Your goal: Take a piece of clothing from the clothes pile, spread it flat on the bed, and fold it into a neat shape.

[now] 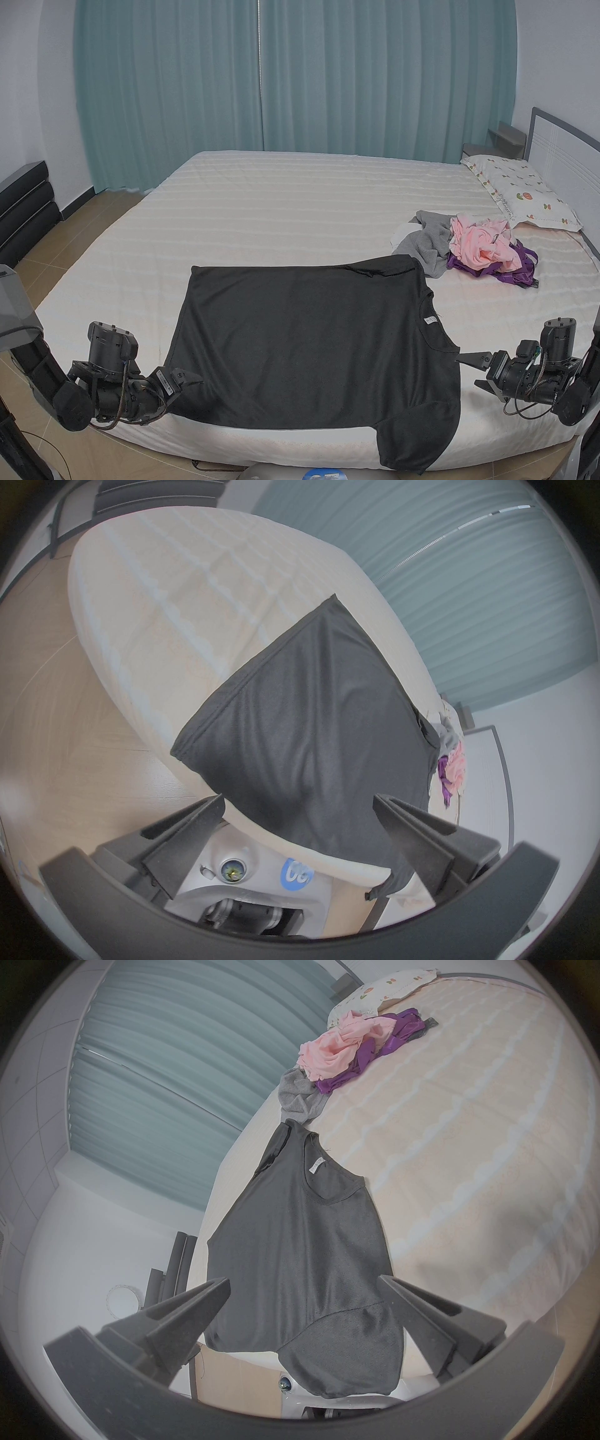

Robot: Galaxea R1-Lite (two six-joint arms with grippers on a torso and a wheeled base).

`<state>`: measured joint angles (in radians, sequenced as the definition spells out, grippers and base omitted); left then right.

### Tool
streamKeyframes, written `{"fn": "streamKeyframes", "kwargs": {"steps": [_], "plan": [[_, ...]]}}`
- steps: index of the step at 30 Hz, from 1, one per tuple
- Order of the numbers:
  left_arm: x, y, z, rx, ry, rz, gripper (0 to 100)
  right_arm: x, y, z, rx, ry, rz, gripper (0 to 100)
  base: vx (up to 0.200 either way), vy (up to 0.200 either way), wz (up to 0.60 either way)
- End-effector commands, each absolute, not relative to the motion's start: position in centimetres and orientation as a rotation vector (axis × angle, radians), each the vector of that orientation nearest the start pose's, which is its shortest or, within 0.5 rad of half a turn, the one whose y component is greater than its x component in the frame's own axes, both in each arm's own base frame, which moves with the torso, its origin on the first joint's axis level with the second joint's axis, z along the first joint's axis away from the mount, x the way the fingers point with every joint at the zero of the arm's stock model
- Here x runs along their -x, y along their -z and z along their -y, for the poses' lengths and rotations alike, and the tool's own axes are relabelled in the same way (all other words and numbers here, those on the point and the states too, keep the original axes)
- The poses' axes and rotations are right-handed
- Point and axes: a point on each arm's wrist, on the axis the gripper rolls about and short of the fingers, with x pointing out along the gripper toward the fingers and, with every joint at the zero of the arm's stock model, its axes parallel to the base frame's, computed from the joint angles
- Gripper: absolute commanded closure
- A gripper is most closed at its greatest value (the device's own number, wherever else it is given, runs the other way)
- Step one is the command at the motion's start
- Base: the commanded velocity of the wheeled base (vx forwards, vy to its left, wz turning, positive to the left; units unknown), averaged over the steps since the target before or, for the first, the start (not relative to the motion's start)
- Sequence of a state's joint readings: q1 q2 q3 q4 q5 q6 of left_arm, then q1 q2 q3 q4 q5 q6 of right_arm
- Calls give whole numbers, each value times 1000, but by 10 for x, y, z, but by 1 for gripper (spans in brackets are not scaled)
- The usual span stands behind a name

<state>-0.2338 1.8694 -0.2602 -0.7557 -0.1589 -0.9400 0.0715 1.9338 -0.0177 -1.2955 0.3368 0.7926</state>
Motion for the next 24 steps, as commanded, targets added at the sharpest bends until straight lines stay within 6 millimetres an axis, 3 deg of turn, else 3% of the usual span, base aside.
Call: {"fn": "streamKeyframes", "kwargs": {"steps": [1,7,13,24], "plan": [[-205,-25,37,804,-43,-987,0,-195,-30,-22,-839,-120,-764,0,0,0,0],[-203,-21,23,812,-1,-1006,0,-195,-30,-22,-839,-120,-766,0,0,0,0],[-205,-7,23,772,32,-1064,0,-195,-29,-22,-841,-119,-769,0,0,0,0],[-213,6,23,717,65,-1014,0,-195,-29,-22,-841,-119,-769,0,0,0,0]]}}
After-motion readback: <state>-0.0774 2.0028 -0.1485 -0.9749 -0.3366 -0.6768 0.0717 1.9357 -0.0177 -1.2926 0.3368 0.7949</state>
